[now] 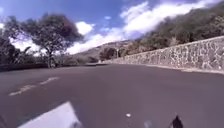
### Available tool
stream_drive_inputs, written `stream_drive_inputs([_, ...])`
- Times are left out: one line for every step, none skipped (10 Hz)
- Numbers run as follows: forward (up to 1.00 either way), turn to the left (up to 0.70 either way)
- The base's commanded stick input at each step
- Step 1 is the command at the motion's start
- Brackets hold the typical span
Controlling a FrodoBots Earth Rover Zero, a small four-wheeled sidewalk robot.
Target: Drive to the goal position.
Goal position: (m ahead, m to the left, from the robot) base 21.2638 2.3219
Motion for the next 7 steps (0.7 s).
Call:
stream_drive_inputs([0.70, 0.00])
stream_drive_inputs([0.70, 0.00])
stream_drive_inputs([0.70, 0.00])
stream_drive_inputs([0.70, 0.00])
stream_drive_inputs([0.70, 0.00])
stream_drive_inputs([0.70, 0.00])
stream_drive_inputs([0.70, 0.00])
